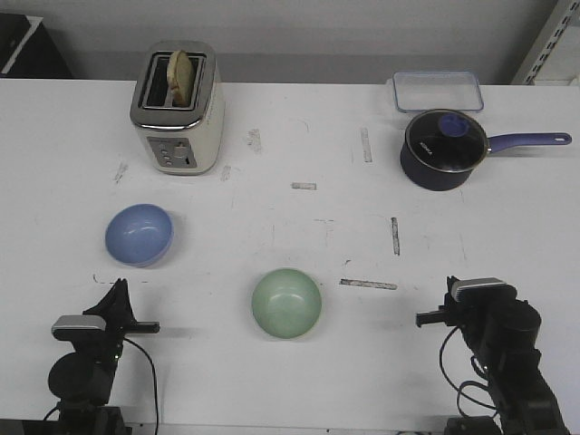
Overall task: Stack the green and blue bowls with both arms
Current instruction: 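Reach the left gripper to the light blue bowl and grasp its rim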
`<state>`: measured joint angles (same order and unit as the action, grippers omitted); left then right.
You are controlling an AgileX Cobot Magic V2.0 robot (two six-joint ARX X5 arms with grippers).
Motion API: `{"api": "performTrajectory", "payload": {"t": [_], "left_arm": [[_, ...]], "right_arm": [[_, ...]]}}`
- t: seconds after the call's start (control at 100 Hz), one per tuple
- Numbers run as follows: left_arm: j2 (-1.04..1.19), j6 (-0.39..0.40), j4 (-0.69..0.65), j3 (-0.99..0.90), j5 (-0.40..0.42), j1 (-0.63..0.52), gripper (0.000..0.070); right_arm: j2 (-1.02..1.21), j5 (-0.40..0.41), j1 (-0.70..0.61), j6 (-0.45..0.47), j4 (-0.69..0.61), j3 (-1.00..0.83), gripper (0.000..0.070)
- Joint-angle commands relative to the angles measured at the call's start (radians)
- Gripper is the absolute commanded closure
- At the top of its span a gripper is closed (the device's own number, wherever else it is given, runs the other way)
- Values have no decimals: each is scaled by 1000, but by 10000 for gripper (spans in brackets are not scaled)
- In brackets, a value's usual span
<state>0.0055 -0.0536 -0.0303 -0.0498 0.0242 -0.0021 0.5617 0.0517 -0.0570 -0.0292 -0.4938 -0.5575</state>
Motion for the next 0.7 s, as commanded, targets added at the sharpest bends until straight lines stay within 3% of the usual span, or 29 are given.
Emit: {"api": "performTrajectory", "payload": {"t": [0.0,0.17,0.31,0.52,0.69], "left_arm": [[1,-30,-24,-66,5,2,699],[81,-21,-3,-282,5,2,699],[266,-9,115,-546,4,2,678],[581,-9,348,-916,5,2,420],[781,-10,468,-1078,18,3,169]], "right_arm": [[-10,0,0,-5,29,-5,697],[-11,0,0,-5,45,-5,697],[-10,0,0,-5,48,-5,697],[-10,0,0,-5,63,-5,697],[-10,0,-1,-5,79,-5,697]]}}
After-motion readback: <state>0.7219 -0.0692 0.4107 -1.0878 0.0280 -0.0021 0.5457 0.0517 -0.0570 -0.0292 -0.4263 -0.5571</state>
